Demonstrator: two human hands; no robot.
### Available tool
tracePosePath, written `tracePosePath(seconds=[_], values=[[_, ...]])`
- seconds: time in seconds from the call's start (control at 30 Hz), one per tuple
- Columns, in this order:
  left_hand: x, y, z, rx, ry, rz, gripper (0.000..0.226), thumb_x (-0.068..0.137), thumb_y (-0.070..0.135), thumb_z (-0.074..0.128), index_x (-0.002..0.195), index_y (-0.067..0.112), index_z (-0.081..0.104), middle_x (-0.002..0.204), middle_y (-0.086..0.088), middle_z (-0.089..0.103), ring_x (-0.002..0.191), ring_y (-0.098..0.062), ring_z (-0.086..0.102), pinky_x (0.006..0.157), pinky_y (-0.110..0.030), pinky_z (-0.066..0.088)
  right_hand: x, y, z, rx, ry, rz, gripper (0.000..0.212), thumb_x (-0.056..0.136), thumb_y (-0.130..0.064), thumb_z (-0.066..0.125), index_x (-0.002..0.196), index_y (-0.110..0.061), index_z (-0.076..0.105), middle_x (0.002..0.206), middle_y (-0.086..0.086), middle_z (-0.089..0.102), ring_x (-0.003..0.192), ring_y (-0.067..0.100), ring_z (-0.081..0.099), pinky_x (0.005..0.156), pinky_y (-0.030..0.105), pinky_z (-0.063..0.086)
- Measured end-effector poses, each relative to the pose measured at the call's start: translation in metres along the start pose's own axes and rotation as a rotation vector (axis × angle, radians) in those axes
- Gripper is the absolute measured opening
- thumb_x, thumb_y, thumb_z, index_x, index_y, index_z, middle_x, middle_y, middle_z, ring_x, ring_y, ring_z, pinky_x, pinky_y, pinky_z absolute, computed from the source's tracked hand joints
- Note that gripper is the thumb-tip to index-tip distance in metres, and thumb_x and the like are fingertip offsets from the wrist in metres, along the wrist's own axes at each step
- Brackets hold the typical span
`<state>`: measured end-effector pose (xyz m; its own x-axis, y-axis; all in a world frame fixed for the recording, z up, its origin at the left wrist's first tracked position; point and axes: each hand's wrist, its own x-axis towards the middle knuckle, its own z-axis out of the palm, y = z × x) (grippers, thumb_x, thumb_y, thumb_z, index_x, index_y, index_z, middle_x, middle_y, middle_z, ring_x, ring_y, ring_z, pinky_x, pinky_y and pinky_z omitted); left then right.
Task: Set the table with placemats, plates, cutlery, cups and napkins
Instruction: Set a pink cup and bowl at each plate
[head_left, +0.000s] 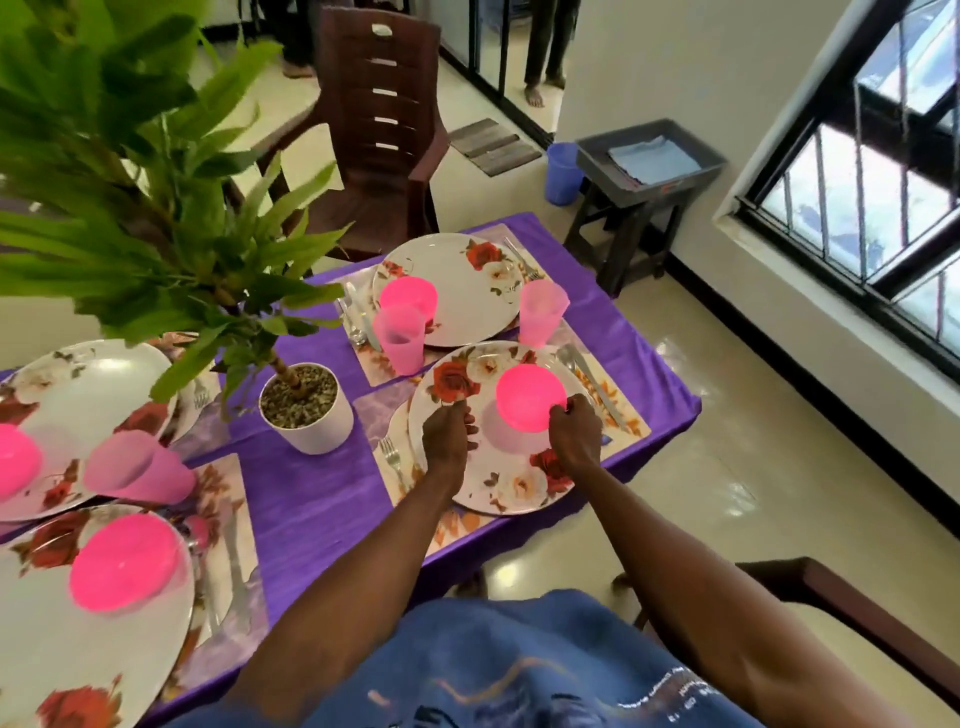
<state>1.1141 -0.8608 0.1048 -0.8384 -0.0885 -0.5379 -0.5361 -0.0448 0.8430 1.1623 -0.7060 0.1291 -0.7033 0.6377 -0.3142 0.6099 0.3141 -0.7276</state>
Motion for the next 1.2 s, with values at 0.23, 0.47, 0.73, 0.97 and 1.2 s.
tracePosePath(seconds=[0.23, 0.47, 0.73, 0.97, 1.2], values=[[0.014, 0.002, 0.017, 0.07, 0.067, 0.006, 0.02, 0.091, 0.022, 0.057, 0.08, 0.008, 0.067, 0.069, -0.007, 0.068, 0.058, -0.019, 0.06, 0.051, -0.028, 0.045, 0.05, -0.004, -0.003, -0.072, -0.078, 0.006, 0.031, 0.095, -0.02, 0.047, 0.122, -0.006, 0.051, 0.111, 0.011, 0.062, 0.088, 0.026, 0.058, 0.071, 0.038, 0.05], [0.017, -0.002, 0.05, 0.055, 0.168, -0.012, 0.02, 0.089, 0.022, 0.058, 0.075, 0.01, 0.067, 0.065, -0.006, 0.067, 0.053, -0.019, 0.058, 0.049, -0.028, 0.043, 0.097, 0.009, -0.004, -0.13, -0.209, -0.035, 0.038, 0.089, -0.019, 0.045, 0.125, -0.006, 0.05, 0.108, 0.015, 0.066, 0.087, 0.034, 0.067, 0.075, 0.049, 0.057], [0.007, -0.011, 0.078, 0.057, 0.269, 0.004, 0.02, 0.092, 0.022, 0.057, 0.082, 0.009, 0.069, 0.071, -0.008, 0.068, 0.061, -0.019, 0.062, 0.052, -0.028, 0.048, 0.113, 0.01, -0.018, -0.128, -0.291, -0.091, 0.047, 0.093, -0.015, 0.045, 0.139, -0.005, 0.043, 0.122, 0.019, 0.062, 0.108, 0.038, 0.06, 0.08, 0.036, 0.046], [0.0, -0.023, 0.084, 0.053, 0.305, 0.001, 0.023, 0.094, 0.025, 0.056, 0.087, 0.006, 0.068, 0.076, -0.008, 0.069, 0.067, -0.02, 0.063, 0.055, -0.03, 0.048, 0.121, 0.016, -0.023, -0.124, -0.328, -0.158, 0.054, 0.097, -0.027, 0.045, 0.149, -0.016, 0.033, 0.124, 0.015, 0.063, 0.111, 0.035, 0.06, 0.091, 0.045, 0.049], [-0.002, -0.024, 0.082, 0.081, 0.293, -0.001, 0.024, 0.094, 0.025, 0.057, 0.085, 0.006, 0.068, 0.076, -0.009, 0.07, 0.064, -0.019, 0.062, 0.054, -0.029, 0.048, 0.121, 0.018, -0.026, -0.137, -0.336, -0.142, 0.049, 0.095, -0.024, 0.046, 0.142, -0.013, 0.041, 0.118, 0.013, 0.065, 0.1, 0.031, 0.063, 0.077, 0.036, 0.05]])
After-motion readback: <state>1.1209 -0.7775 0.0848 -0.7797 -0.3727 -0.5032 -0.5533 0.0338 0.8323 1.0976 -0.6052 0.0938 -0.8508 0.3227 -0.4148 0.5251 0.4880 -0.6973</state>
